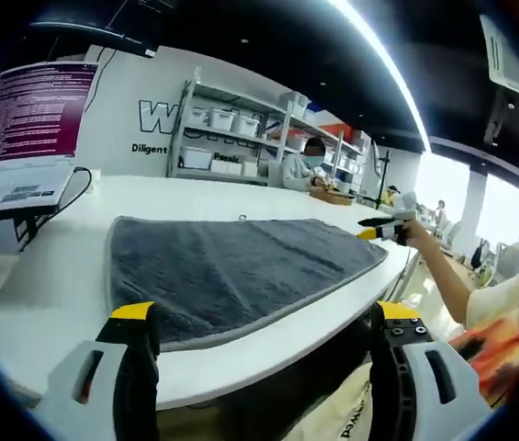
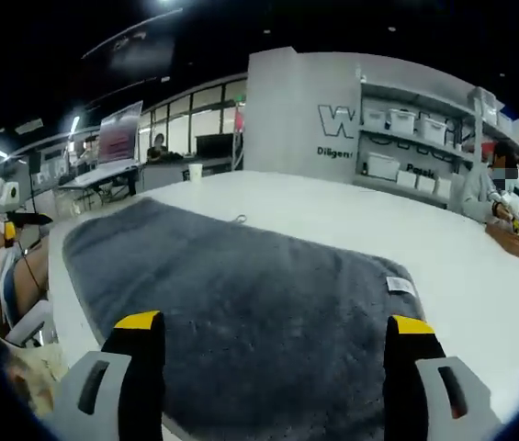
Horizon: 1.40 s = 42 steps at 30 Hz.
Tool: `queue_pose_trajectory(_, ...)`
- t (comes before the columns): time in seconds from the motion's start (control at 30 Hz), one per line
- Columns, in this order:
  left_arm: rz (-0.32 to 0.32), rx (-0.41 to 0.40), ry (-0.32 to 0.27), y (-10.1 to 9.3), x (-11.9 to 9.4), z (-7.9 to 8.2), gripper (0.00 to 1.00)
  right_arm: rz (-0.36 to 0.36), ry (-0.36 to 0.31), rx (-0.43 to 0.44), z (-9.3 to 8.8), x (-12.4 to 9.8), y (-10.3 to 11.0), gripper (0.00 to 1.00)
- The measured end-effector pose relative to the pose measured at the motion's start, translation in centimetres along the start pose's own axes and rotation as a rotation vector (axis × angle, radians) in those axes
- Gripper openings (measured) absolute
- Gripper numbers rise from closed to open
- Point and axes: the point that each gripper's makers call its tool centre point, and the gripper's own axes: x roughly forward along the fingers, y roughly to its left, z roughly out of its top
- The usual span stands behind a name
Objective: Open the folded towel by lifting each exposed corner and separating the folded layers until the towel lies flat within the target outline without major curled edges
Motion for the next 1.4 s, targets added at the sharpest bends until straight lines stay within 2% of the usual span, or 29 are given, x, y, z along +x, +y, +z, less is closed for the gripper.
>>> queue_pose_trajectory(0.07,0.014,-0.003,-0.003,0.4,-0.2,0.1,0.93,-0.044,0.01,-0.04,-0.4,-1.2,0.1,0.99)
queue_pose_trajectory(0.23,0.023,-0.014,0.0,0.7,-0.1,-0.1,0.93,-0.033,-0.014,-0.034,-0.1,-3.3,1.6,0.99)
queue_pose_trajectory(0.3,0.021,-0.013,0.006,0.7,0.1,-0.3,0.93,-0.03,0.002,-0.067,-0.3,-4.5,2.5,0.99)
queue_pose_trajectory(0.37,0.018,-0.017,0.015,0.6,0.4,-0.5,0.93,-0.024,0.046,-0.062,-1.3,-5.3,3.1,0.99)
queue_pose_trajectory(0.47,0.02,-0.023,0.032,0.6,0.7,-1.0,0.93,-0.033,0.048,-0.059,-2.0,-6.2,3.7,0.99)
queue_pose_trajectory(0.6,0.03,-0.027,0.045,0.7,0.8,-1.3,0.93,-0.008,0.066,-0.042,-3.3,-6.4,4.4,0.99)
queue_pose_trajectory(0.67,0.034,-0.027,0.043,0.7,0.8,-1.2,0.92,0.004,0.1,-0.059,-3.9,-6.4,4.6,0.99)
queue_pose_trajectory(0.77,0.032,-0.022,0.038,0.6,0.7,-1.1,0.92,-0.009,0.106,-0.057,-4.2,-6.6,4.4,0.99)
queue_pose_trajectory(0.93,0.028,-0.02,0.031,0.4,0.7,-0.9,0.92,0.004,0.094,-0.05,-4.1,-7.1,4.7,0.99)
queue_pose_trajectory(1.23,0.026,-0.025,0.016,0.5,0.3,-0.7,0.92,0.009,0.122,-0.064,-5.0,-7.2,4.9,0.99)
queue_pose_trajectory(1.4,0.031,-0.026,0.006,0.6,0.0,-0.4,0.92,0.015,0.095,-0.036,-4.5,-7.5,4.6,0.99)
